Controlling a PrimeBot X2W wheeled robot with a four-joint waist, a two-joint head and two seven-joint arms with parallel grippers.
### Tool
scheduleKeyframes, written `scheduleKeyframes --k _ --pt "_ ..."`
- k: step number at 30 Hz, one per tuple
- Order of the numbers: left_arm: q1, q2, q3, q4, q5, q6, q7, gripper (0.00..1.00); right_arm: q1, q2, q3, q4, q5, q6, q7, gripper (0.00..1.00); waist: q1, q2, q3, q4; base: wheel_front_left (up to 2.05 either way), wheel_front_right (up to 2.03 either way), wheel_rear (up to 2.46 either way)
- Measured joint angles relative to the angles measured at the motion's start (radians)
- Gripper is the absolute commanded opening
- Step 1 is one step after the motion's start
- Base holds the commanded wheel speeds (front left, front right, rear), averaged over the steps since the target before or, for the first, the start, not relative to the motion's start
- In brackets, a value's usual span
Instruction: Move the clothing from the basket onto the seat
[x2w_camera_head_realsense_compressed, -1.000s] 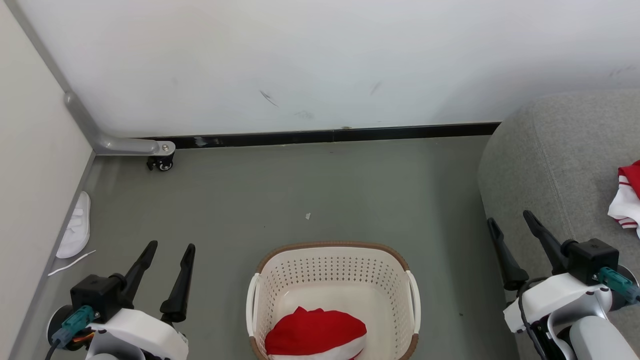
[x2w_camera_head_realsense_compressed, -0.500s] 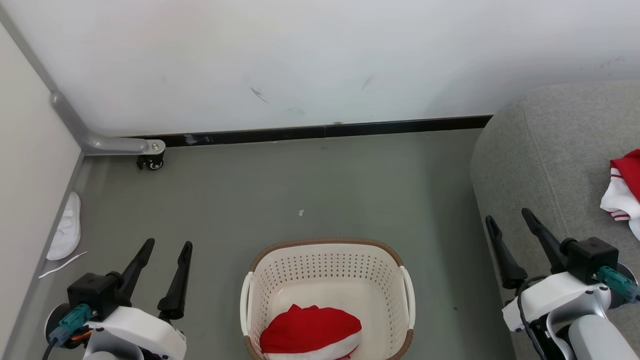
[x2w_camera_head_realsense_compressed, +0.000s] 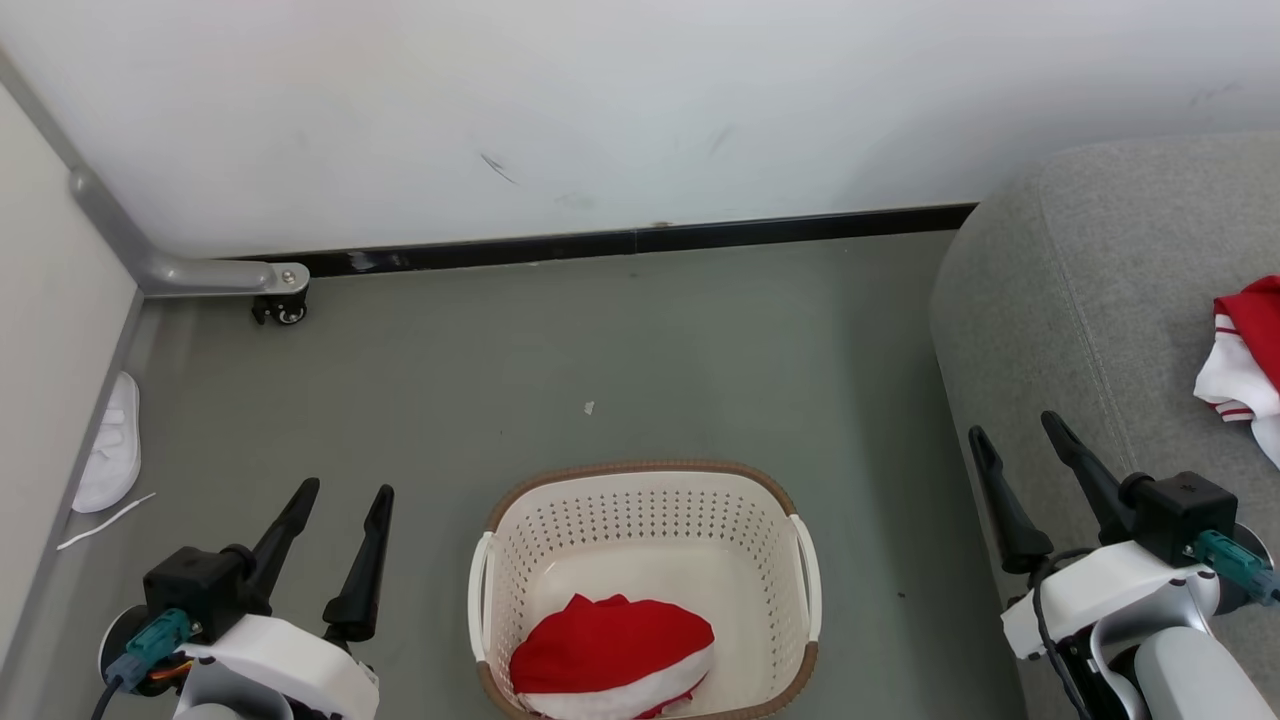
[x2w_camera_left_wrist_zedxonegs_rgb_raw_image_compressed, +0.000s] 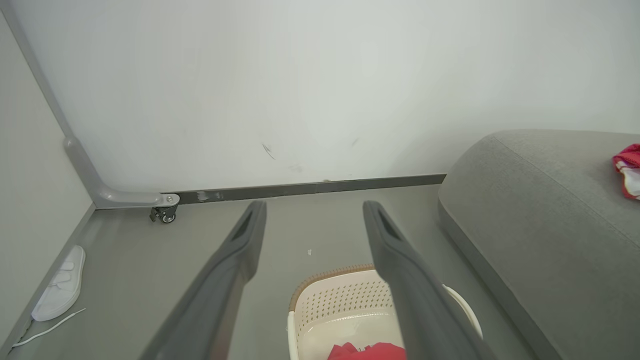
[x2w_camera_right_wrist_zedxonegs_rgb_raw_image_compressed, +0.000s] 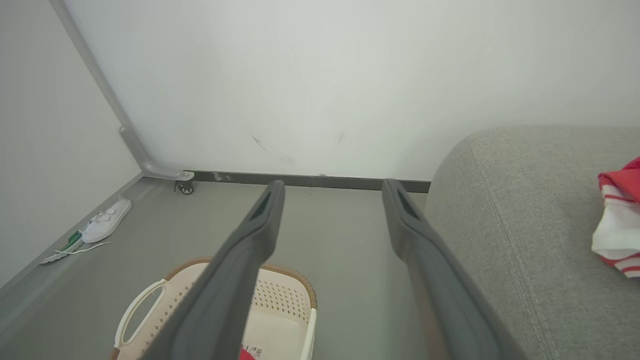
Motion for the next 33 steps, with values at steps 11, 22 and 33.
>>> scheduleKeyframes --k 11,22,33 --pt "-0.002 0.005 -0.011 0.009 0.016 -0.014 0.000 1.00 -0.001 0.009 -0.002 -0.009 0.000 0.000 0.000 1.00 0.0000 0.0000 0.046 -0.018 0.00 0.00 0.00" --pt "-0.015 0.008 -0.018 0.009 0.026 -0.021 0.000 1.00 -0.005 0.014 0.006 -0.030 -0.010 0.000 0.000 1.00 0.0001 0.0000 0.111 -0.030 0.00 0.00 0.00" --pt "-0.055 0.009 -0.020 0.000 0.033 -0.023 0.002 1.00 -0.047 0.016 0.026 -0.036 -0.011 0.000 0.000 1.00 0.0000 -0.0001 0.189 -0.037 0.00 0.00 0.00"
